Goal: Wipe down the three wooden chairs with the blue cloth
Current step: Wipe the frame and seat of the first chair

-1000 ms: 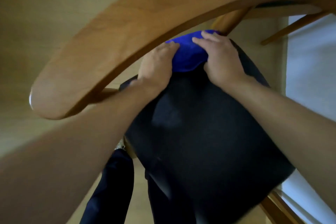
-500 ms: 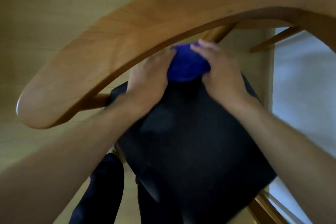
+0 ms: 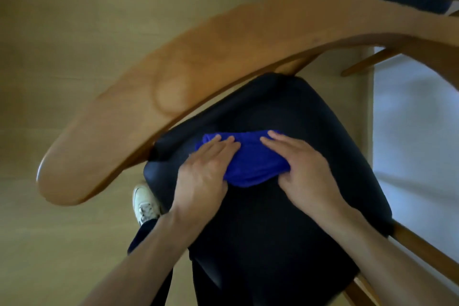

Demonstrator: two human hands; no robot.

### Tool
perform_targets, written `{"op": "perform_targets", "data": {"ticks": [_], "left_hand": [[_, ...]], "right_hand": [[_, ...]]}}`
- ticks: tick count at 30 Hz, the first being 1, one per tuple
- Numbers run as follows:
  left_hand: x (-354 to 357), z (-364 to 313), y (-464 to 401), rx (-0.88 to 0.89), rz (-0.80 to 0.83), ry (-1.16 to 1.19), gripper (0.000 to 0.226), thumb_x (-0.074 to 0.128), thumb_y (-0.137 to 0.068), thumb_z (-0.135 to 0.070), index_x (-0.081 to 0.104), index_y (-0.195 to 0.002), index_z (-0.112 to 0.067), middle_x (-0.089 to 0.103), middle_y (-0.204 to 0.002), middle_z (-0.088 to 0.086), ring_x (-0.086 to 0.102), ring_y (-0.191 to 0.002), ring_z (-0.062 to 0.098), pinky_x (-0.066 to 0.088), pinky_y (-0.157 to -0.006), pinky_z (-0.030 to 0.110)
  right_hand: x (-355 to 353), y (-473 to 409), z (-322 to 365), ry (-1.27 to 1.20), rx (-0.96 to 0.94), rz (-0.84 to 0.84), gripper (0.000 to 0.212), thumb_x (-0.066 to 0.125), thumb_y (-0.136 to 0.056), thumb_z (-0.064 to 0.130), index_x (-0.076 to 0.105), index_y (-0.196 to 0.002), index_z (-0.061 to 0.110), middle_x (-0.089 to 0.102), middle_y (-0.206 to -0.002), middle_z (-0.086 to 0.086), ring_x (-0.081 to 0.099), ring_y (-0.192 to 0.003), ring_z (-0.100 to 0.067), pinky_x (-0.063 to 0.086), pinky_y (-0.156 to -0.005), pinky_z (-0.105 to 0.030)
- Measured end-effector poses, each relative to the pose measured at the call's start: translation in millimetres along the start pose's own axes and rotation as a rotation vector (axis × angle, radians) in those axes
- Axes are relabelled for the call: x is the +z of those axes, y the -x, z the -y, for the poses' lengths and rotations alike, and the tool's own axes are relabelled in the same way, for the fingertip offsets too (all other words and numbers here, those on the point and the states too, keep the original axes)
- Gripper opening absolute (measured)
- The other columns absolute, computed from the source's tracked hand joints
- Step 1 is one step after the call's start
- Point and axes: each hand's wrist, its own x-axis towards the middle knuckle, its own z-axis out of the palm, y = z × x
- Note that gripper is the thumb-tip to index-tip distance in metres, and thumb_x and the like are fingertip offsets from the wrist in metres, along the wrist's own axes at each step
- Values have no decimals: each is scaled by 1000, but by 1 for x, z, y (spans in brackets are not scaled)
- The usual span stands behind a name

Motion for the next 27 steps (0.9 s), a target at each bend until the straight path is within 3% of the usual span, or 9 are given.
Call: {"op": "perform_targets", "data": {"ticks": [3, 7, 9, 12, 14, 18, 21, 24, 27], "left_hand": [[-18, -31, -58, 80, -81, 38, 59, 66, -81, -10, 48, -136, -23, 52, -138, 0, 47, -128, 17, 30, -111, 34], [-19, -54, -142, 20, -83, 57, 35, 47, -94, -10, 51, -128, -14, 58, -125, 6, 55, -114, 21, 38, -86, 24], [-11, -51, -156, 9, 17, 29, 40, 48, -92, -6, 49, -131, -13, 57, -128, 9, 55, -116, 24, 40, -90, 27], [-8, -43, -156, 2, -13, 24, 44, 49, -91, -3, 50, -133, -15, 57, -129, 7, 55, -115, 25, 41, -92, 29], [-4, -39, -130, 58, -74, -60, 46, 53, -90, -5, 49, -134, -18, 53, -134, 3, 49, -124, 21, 40, -97, 31], [7, -39, -49, 43, 144, -239, 63, 55, -92, -19, 28, -148, -25, 26, -156, -4, 16, -145, 19, 20, -115, 38], [9, -47, -34, 132, 159, -295, 66, 57, -89, -21, 27, -148, -23, 27, -156, -1, 12, -146, 18, 2, -117, 34], [4, -56, -74, 97, -64, -98, 60, 62, -85, -11, 41, -140, -22, 43, -145, 1, 38, -134, 16, 31, -113, 37], [-10, -54, -136, 26, -136, -21, 28, 57, -87, -4, 55, -112, -17, 57, -111, -2, 57, -98, 14, 51, -82, 32]], "right_hand": [[-36, -30, -11, -37, 63, -224, 68, 57, -81, -8, 49, -141, 24, 42, -150, 5, 36, -140, -11, 29, -118, -36], [-54, -85, -35, -18, 54, -334, 52, 55, -85, -6, 59, -131, 19, 62, -127, -2, 57, -113, -17, 35, -90, -13], [-35, -97, -44, 36, 24, -314, 49, 54, -88, 0, 58, -132, 21, 60, -131, -3, 55, -118, -19, 35, -99, -16], [-8, -85, -46, -38, 108, -287, 64, 58, -85, -4, 48, -143, 21, 43, -151, -5, 34, -142, -23, 29, -118, -41], [-4, -58, -39, -32, 127, -240, 69, 63, -83, -5, 47, -144, 21, 40, -153, -4, 30, -144, -23, 26, -119, -42], [-11, -5, -36, -27, 71, 16, 68, 63, -84, 1, 46, -143, 30, 37, -154, 9, 29, -144, -12, 15, -120, -31], [-32, -1, -41, -135, 73, 37, 69, 57, -82, -7, 52, -138, 33, 40, -150, 15, 33, -141, -6, 24, -120, -35], [-55, -33, -45, -133, 83, -83, 63, 53, -89, -4, 49, -140, 33, 39, -150, 16, 35, -137, -2, 24, -117, -27], [-61, -74, -53, -191, 62, -160, 50, 51, -93, 0, 55, -135, 27, 54, -127, 13, 52, -104, 3, 30, -89, 2]]}}
